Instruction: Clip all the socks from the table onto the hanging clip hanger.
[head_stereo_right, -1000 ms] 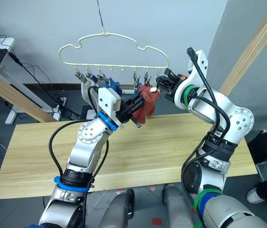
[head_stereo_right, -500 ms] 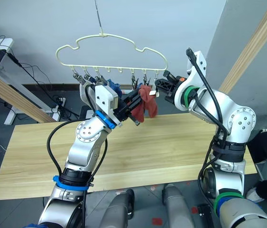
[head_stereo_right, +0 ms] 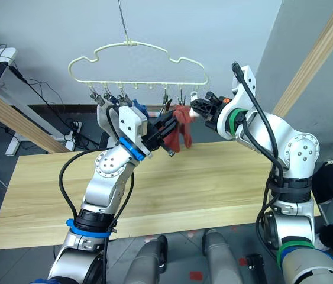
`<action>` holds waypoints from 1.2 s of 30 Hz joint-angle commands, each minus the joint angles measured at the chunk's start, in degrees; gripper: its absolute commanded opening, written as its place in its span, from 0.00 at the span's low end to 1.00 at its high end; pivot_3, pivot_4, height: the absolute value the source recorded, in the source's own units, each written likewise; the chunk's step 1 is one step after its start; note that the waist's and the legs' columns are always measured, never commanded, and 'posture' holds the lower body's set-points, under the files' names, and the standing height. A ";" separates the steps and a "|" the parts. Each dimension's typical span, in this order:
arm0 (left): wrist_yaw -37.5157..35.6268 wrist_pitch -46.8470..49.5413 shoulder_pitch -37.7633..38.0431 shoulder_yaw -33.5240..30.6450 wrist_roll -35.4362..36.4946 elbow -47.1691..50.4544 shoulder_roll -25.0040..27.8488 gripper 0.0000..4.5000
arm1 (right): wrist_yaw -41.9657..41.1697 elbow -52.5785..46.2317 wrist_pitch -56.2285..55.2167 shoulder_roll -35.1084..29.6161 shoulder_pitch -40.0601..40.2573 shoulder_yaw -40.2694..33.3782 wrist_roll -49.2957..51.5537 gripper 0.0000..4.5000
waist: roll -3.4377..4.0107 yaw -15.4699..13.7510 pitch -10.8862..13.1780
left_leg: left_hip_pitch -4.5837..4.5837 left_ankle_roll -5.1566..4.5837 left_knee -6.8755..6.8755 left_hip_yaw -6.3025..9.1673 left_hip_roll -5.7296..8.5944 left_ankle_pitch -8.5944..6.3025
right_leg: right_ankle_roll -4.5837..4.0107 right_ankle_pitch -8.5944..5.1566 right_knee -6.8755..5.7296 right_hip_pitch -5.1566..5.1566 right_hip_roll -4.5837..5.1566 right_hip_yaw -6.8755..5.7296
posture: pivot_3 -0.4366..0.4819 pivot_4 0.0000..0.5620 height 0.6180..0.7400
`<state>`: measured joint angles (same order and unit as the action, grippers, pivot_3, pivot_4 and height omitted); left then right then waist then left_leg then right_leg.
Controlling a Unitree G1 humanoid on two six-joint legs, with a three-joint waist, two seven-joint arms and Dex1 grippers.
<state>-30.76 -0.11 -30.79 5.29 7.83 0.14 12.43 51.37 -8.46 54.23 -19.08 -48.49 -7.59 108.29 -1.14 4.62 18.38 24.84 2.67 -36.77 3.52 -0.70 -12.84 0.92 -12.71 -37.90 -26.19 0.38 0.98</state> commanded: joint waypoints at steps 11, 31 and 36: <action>-0.09 -0.38 0.01 0.30 0.13 2.43 0.08 0.00 | -0.73 -3.02 -4.38 -3.10 0.43 1.22 4.05 0.99 | 0.00 -0.03 0.00 | 0.00 0.00 -0.03 0.00 0.00 0.00 | 0.00 0.00 0.00 0.00 0.00 0.02 | 0.41 0.61 1.00; -7.68 7.63 3.20 0.30 5.41 5.98 4.68 0.76 | -66.53 -21.45 -12.75 -30.67 17.43 11.92 -58.91 1.00 | -0.11 -0.98 0.09 | -0.01 -0.01 -0.15 -0.11 -0.09 -0.01 | 0.10 0.02 0.15 0.03 -0.15 0.10 | 0.40 0.60 1.00; -13.16 17.28 11.65 -4.28 12.95 14.02 13.44 1.00 | -73.28 -20.71 -20.50 -29.70 22.82 12.82 -69.71 1.00 | -0.12 -1.03 0.10 | -0.03 0.00 -0.07 -0.11 -0.13 -0.01 | 0.10 0.02 0.15 0.01 -0.14 0.09 | 0.42 0.59 1.00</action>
<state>-42.07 14.36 -20.46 3.84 17.56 9.67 23.89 -19.51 -27.58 37.39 -48.80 -26.62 5.83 41.79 -1.26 3.59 18.48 24.81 2.67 -36.85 3.43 -0.84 -12.85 1.01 -12.69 -37.75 -26.19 0.24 1.05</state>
